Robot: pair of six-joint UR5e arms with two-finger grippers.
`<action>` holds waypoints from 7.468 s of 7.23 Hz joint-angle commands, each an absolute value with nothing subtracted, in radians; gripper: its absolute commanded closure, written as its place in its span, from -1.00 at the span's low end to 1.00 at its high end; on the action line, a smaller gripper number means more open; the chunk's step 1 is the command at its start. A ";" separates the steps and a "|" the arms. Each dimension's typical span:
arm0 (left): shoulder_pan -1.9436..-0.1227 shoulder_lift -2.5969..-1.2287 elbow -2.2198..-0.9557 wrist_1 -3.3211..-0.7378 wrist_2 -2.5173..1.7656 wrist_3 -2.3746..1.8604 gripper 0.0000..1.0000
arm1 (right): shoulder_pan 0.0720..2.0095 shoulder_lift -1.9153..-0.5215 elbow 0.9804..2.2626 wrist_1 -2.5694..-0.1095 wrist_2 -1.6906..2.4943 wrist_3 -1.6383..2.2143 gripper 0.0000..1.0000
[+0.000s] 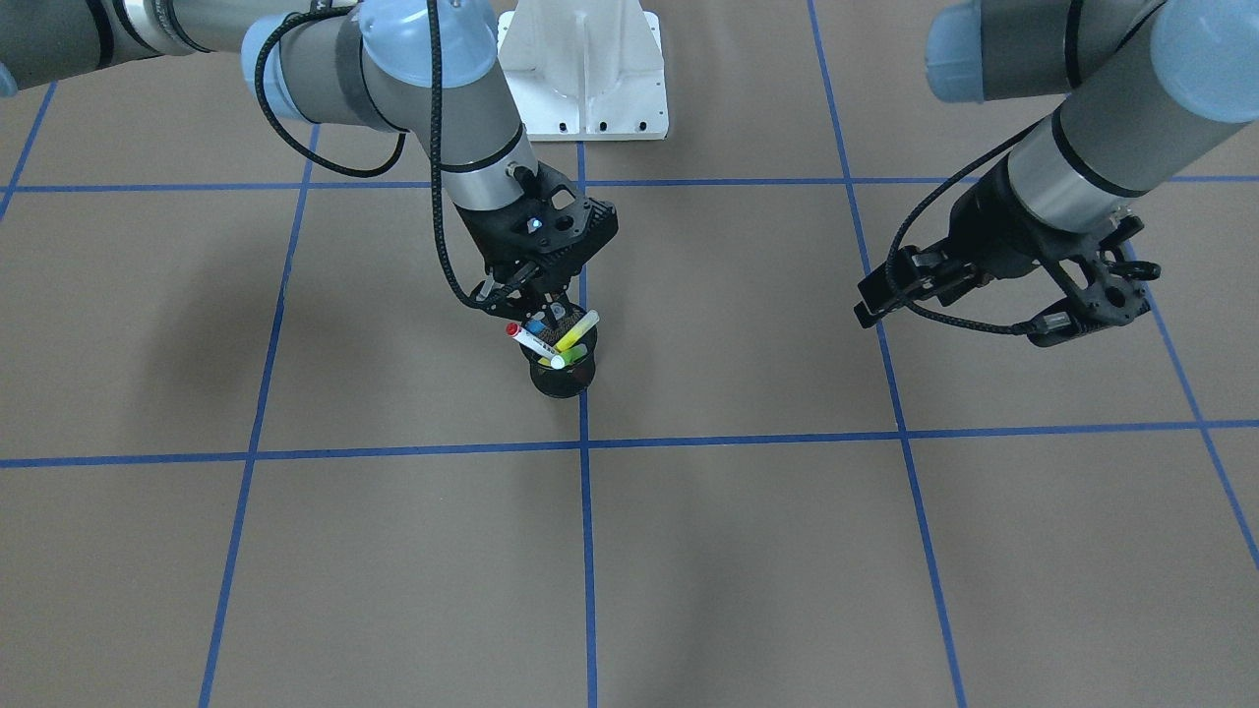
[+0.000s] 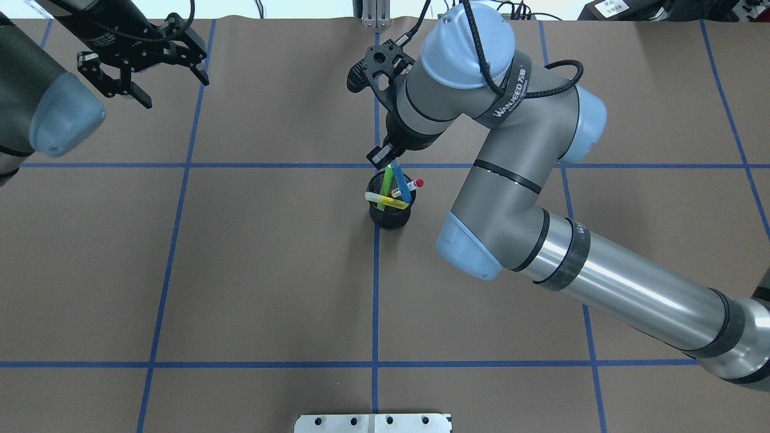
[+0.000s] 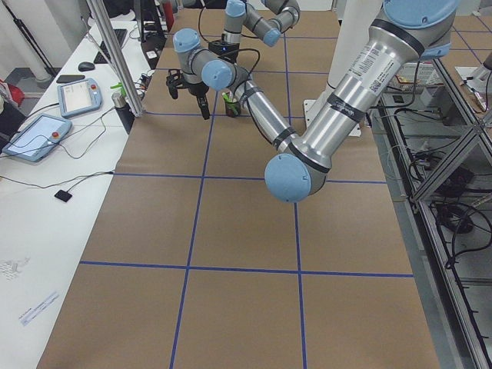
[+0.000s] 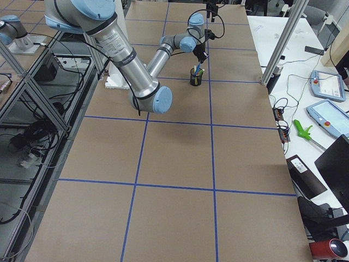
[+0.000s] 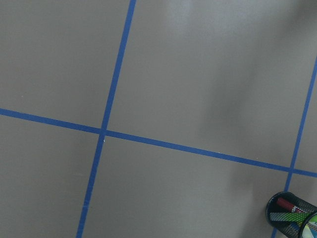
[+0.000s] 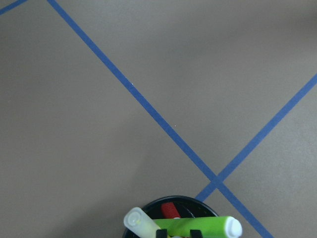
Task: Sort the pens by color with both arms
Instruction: 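Lift the blue marker out with the right gripper while the left arm approaches, then set the blue marker down beside the cup while left gripper descends to cup, then grasp the red-capped whiteboard marker with the left gripper while right arm withdraws, then lift the red marker out and carry it toward the blue marker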
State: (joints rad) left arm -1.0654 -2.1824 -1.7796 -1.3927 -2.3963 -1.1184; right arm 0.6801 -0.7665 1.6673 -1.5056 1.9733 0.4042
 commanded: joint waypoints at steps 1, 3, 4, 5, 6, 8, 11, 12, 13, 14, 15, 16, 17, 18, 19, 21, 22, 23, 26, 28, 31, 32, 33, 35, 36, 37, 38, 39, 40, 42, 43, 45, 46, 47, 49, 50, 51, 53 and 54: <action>-1.028 -2.215 -1.776 -1.393 -2.391 -1.240 -0.99 | 0.741 -0.743 1.701 -1.511 2.032 0.408 0.79; -1.002 -2.268 -1.746 -1.399 -2.393 -1.397 -0.99 | 0.840 -0.712 1.732 -1.499 2.054 0.457 0.79; -0.983 -2.305 -1.726 -1.404 -2.395 -1.478 -0.99 | 0.914 -0.739 1.735 -1.502 2.089 0.457 0.79; -0.956 -2.312 -1.726 -1.420 -2.393 -1.568 -0.99 | 0.973 -0.827 1.739 -1.512 2.161 0.462 0.78; -0.913 -2.312 -1.711 -1.495 -2.393 -1.677 -0.99 | 1.012 -0.912 1.723 -1.526 2.181 0.510 0.78; -0.795 -2.354 -1.594 -1.760 -2.282 -1.991 -0.99 | 1.051 -0.934 1.644 -1.699 2.312 0.731 0.79; -0.669 -2.419 -1.530 -1.859 -2.136 -2.216 -0.99 | 1.115 -0.829 1.266 -1.775 2.497 0.746 0.79; -0.640 -2.454 -1.450 -1.937 -2.085 -2.300 -0.99 | 1.106 -0.766 1.161 -1.779 2.497 0.701 0.79; -0.632 -2.462 -1.412 -2.010 -2.024 -2.380 -0.98 | 1.071 -0.749 1.135 -1.778 2.476 0.680 0.79; -0.621 -2.470 -1.382 -2.049 -1.998 -2.410 -0.98 | 1.039 -0.726 1.115 -1.779 2.445 0.642 0.79; -0.615 -2.477 -1.359 -2.080 -1.959 -2.434 -0.98 | 1.011 -0.701 1.094 -1.781 2.412 0.603 0.79; -0.595 -2.486 -1.336 -2.095 -1.939 -2.445 -0.92 | 1.006 -0.686 1.076 -1.779 2.417 0.600 0.79; -0.575 -2.499 -1.321 -2.097 -1.918 -2.454 -0.83 | 1.002 -0.674 1.045 -1.781 2.448 0.598 0.79; -0.559 -2.509 -1.310 -2.095 -1.917 -2.485 -0.80 | 0.997 -0.664 1.010 -1.782 2.477 0.603 0.79; -0.551 -2.511 -1.310 -2.092 -1.917 -2.496 -0.80 | 0.980 -0.669 0.979 -1.782 2.479 0.595 0.79; -0.534 -2.510 -1.308 -2.089 -1.913 -2.497 -0.67 | 0.959 -0.670 0.940 -1.786 2.479 0.559 0.79; -0.534 -2.510 -1.312 -2.089 -1.913 -2.502 -0.54 | 0.956 -0.670 0.940 -1.786 2.480 0.554 0.77; -0.535 -2.510 -1.313 -2.089 -1.913 -2.503 -0.40 | 0.954 -0.669 0.940 -1.784 2.480 0.546 0.77; -0.549 -2.503 -1.328 -2.091 -1.913 -2.503 -0.23 | 0.953 -0.670 0.943 -1.784 2.465 0.557 -0.60; -0.564 -2.499 -1.328 -2.092 -1.913 -2.496 -0.22 | 0.960 -0.670 0.956 -1.775 2.465 0.560 -0.97; -0.563 -2.487 -1.328 -2.092 -1.914 -2.493 -0.12 | 1.122 -0.798 1.070 -1.779 2.459 0.561 -0.97; -0.563 -2.487 -1.330 -2.092 -1.914 -2.494 0.04 | 1.191 -0.861 1.127 -1.784 2.442 0.578 -0.97; -0.561 -2.487 -1.330 -2.092 -1.914 -2.494 0.15 | 1.251 -0.897 1.202 -1.792 2.448 0.581 -0.98; -0.560 -2.488 -1.330 -2.092 -1.914 -2.494 0.58 | 1.322 -0.902 1.229 -1.790 2.439 0.584 -0.98; -0.560 -2.488 -1.330 -2.092 -1.914 -2.494 0.80 | 1.356 -0.900 1.256 -1.786 2.397 0.606 -0.98; -0.563 -2.488 -1.330 -2.091 -1.916 -2.490 0.84 | 1.421 -0.888 1.294 -1.786 2.308 0.607 -0.98; -0.563 -2.490 -1.333 -2.091 -1.916 -2.481 0.91 | 1.451 -0.890 1.314 -1.784 2.254 0.610 -0.98; -0.571 -2.488 -1.362 -2.079 -1.922 -2.479 0.97 | 1.457 -0.891 1.316 -1.786 2.249 0.609 -0.98; -0.586 -2.493 -1.396 -2.021 -1.934 -2.477 1.00 | 1.479 -0.890 1.325 -1.786 2.244 0.609 -0.98; -0.623 -2.531 -1.411 -1.971 -1.977 -2.477 1.00 | 1.492 -0.911 1.400 -1.790 2.169 0.612 -0.99; -0.626 -2.583 -1.411 -1.920 -1.977 -2.477 1.00 | 1.497 -0.949 1.452 -1.789 2.172 0.614 -1.00; -0.626 -2.678 -1.420 -1.859 -1.982 -2.420 1.00 | 1.517 -1.032 1.576 -1.790 2.177 0.612 -1.00; -0.626 -2.710 -1.419 -1.838 -1.968 -2.307 1.00 | 1.528 -1.054 1.597 -1.789 2.177 0.609 -1.00; -0.626 -2.717 -1.419 -1.853 -1.891 -2.167 1.00 | 1.534 -1.069 1.595 -1.784 2.171 0.603 -1.00; -0.620 -2.718 -1.385 -1.919 -1.823 -1.996 1.00 | 1.568 -1.127 1.588 -1.767 2.171 0.568 -0.99; -0.605 -2.718 -1.324 -2.001 -1.768 -1.941 1.00 | 1.586 -1.140 1.566 -1.716 2.169 0.572 -0.99; -0.568 -2.727 -1.274 -2.041 -1.693 -1.868 1.00 | 1.606 -1.138 1.527 -1.676 2.174 0.577 -0.99; -0.537 -2.741 -1.189 -2.121 -1.637 -1.702 1.00 | 1.618 -1.137 1.457 -1.597 2.177 0.587 -0.99; -0.499 -2.728 -1.142 -2.199 -1.576 -1.613 1.00 | 1.623 -1.137 1.453 -1.595 2.177 0.588 -0.99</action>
State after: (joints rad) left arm -0.5346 -2.7345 -1.1986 -2.1220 -1.6349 -1.7154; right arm 1.6161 -1.1370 1.4699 -1.6127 2.1759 0.5842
